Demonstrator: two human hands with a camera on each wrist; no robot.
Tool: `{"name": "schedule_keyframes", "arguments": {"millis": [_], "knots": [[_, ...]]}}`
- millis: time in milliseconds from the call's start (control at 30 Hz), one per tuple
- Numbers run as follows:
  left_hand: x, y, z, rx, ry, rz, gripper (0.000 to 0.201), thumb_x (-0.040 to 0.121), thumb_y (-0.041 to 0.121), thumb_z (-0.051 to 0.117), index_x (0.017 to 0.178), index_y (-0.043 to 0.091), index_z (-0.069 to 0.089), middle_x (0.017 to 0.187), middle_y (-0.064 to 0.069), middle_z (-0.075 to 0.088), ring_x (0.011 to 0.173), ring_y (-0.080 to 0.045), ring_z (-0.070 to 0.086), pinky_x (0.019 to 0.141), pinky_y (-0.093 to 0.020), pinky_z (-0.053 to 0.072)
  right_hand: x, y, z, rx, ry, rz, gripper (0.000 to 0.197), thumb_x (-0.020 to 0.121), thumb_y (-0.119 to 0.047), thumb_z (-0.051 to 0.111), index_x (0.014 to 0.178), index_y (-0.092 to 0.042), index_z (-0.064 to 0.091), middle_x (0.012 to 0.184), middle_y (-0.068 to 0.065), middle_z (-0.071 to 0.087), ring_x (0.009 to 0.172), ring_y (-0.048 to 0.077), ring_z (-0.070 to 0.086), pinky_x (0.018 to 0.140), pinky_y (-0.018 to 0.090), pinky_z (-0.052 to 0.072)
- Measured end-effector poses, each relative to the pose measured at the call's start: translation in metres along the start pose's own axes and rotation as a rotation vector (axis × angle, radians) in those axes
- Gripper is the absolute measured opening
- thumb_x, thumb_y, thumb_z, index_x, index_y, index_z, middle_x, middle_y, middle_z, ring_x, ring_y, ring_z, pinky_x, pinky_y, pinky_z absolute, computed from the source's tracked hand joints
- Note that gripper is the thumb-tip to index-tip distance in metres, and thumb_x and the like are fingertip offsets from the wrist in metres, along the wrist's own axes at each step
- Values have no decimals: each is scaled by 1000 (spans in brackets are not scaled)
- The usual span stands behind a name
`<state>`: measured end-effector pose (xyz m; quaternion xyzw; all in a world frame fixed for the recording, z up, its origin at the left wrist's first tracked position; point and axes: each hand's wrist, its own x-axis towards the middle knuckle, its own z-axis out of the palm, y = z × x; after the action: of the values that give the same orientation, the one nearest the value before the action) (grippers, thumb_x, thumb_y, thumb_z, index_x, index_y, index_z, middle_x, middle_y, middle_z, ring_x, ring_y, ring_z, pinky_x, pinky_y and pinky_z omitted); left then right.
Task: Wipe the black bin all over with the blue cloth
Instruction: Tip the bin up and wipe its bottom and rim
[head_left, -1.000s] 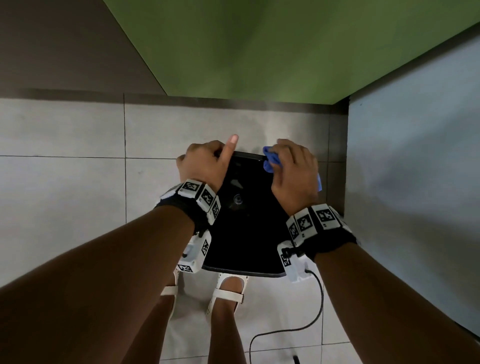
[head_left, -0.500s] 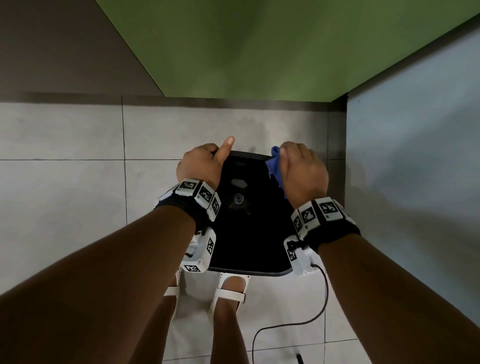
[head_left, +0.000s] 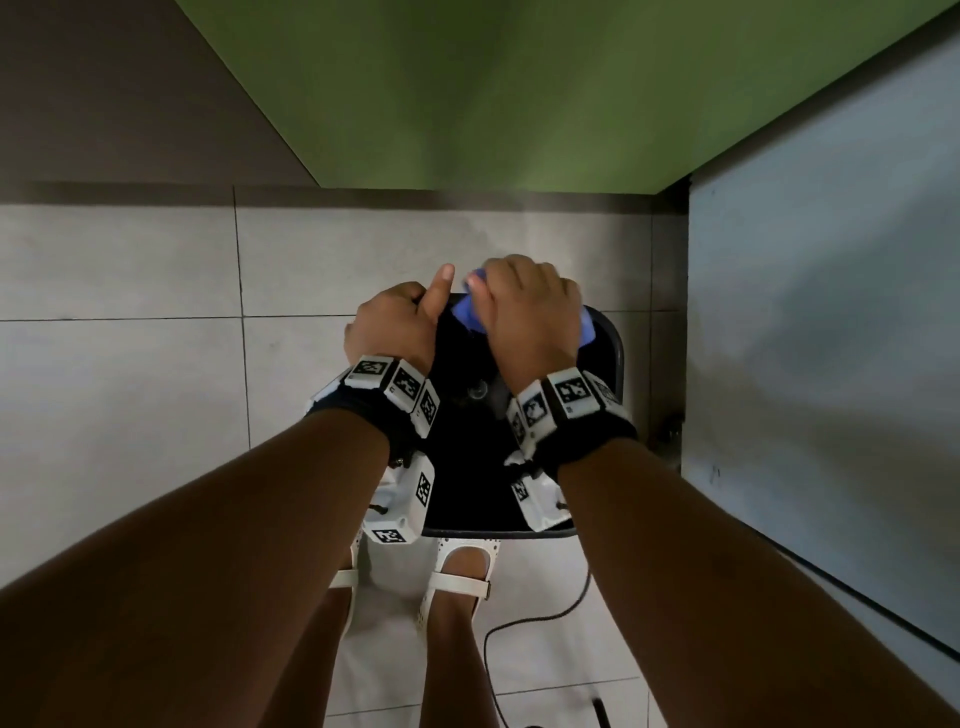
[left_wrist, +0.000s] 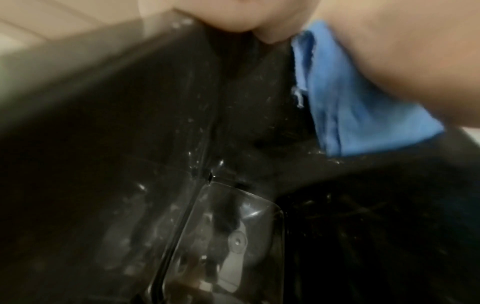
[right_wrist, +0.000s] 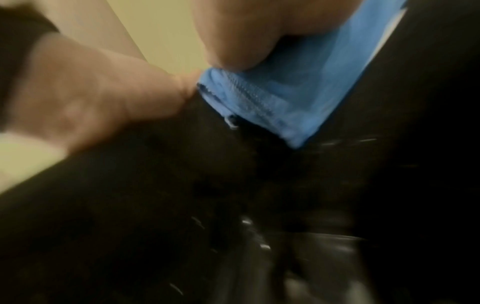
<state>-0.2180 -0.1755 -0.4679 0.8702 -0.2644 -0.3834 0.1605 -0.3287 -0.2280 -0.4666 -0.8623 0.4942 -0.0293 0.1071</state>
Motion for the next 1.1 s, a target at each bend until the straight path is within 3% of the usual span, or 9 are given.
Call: {"name": "schedule_keyframes", "arguments": {"millis": [100,200,267,433,567,633,733,900,1100], "knots": [[-2,0,1,-20,2,-7,63,84,70,33,52,17,40,55,-2,46,74,-30,52,84,-40,47,-18,34,-9,1,-65,290,40,94,-42,32,107,-14,58,111,12,59,98,34,56,81,43,42],[-3,1,0,-44,-2,-24,63,84,70,35,51,16,39,53,0,44,68,-26,50,67,-31,41,-34,49,-17,116,16,639,45,97,-44,32,113,-7,52,112,22,55,93,42,57,68,40,41],[-5,2,0,-53,-20,-14,62,85,68,36,51,16,38,53,-1,43,66,-25,48,64,-29,36,-31,51,-16,193,-65,756,43,99,-43,30,114,-8,48,114,21,54,93,41,57,66,37,37],[-16,-17,-9,-8,-7,32,54,91,60,31,59,17,40,58,-3,47,71,-29,52,65,-30,37,-11,46,-20,216,-105,545,40,98,-41,33,116,-11,51,113,16,55,95,38,56,70,36,40],[-22,-25,-18,256,-99,194,52,94,57,24,92,18,58,89,-12,66,94,-34,61,73,-33,42,11,30,-20,137,-215,229,38,97,-44,34,119,-17,51,113,12,55,96,32,57,70,34,42],[-17,-14,-17,281,-168,321,47,97,50,26,109,16,57,103,-16,68,100,-36,61,74,-33,41,21,16,-15,126,-259,64,37,95,-46,39,118,-20,53,111,10,56,97,31,58,73,37,47],[-2,0,-12,169,-306,354,42,100,39,28,126,11,47,113,-19,65,106,-36,59,76,-31,37,30,4,-13,156,-317,-110,36,93,-45,44,120,-23,54,112,8,55,100,28,57,76,39,49],[-2,-7,-6,-125,-350,293,37,100,33,34,127,15,51,117,-10,65,109,-26,60,87,-25,39,27,15,-17,207,-322,-157,39,93,-43,46,127,-24,50,118,7,54,104,25,56,78,38,50],[-1,-8,-3,-211,-319,262,36,99,34,38,127,18,55,115,-11,68,108,-26,61,92,-25,44,-2,39,-18,137,-268,-2,44,90,-43,49,129,-22,49,112,12,56,89,33,60,66,37,51]]}}
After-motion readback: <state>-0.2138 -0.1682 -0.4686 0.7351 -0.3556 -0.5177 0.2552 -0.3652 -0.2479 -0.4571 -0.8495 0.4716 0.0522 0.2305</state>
